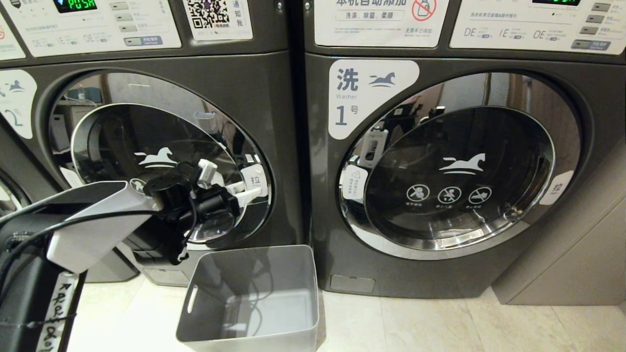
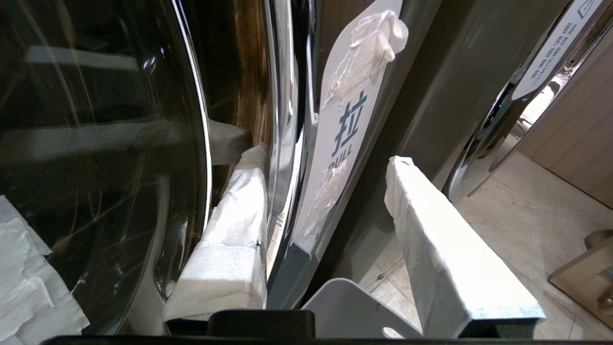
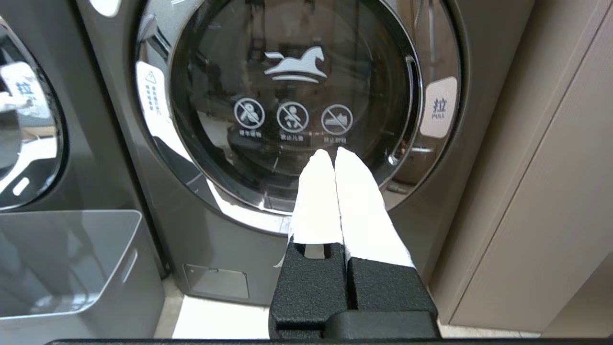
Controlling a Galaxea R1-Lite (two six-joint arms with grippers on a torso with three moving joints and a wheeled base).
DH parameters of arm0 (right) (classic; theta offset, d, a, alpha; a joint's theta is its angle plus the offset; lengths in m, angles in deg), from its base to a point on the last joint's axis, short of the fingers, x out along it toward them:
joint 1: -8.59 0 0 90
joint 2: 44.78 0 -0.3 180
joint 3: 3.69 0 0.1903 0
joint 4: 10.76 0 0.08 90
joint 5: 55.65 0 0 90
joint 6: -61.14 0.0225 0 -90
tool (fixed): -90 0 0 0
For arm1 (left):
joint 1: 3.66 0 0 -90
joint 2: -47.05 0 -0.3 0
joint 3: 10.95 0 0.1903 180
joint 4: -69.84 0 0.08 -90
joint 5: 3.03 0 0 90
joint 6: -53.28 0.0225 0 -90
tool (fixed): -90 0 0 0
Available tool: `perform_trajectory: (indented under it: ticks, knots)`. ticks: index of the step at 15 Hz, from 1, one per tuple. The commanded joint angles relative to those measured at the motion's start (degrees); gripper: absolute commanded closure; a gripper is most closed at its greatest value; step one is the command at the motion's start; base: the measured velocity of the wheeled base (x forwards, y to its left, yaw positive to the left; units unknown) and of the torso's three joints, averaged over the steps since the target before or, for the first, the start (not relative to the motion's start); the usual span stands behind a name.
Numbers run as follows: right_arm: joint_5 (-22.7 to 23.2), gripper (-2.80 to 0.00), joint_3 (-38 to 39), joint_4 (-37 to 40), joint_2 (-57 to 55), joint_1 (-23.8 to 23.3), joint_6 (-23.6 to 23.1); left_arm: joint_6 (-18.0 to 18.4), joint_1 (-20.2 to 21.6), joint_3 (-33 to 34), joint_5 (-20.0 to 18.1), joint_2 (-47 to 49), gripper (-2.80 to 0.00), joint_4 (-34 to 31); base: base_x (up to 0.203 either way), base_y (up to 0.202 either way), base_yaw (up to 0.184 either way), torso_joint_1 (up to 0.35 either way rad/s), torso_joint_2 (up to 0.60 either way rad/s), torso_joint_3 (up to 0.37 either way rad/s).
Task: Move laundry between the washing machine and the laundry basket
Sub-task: Open the lid of the washing machine
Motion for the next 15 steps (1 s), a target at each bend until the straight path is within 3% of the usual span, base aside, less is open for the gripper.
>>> perform_trajectory:
  ticks: [1, 15]
  knots:
    - [0.0, 0.0, 2.3, -0.1, -0.1, 0.0, 0.0, -0.1, -2.1, 0.2, -4.3, -0.5, 0.0, 0.4, 0.0, 0.0, 0.0, 0.0, 0.0, 0.0]
    - [0.0, 0.0, 2.3, -0.1, -0.1, 0.0, 0.0, 0.6, 0.3, 6.2, -2.8, -3.9, 0.0, 1.9, 0.0, 0.0, 0.0, -0.002, 0.0, 0.001]
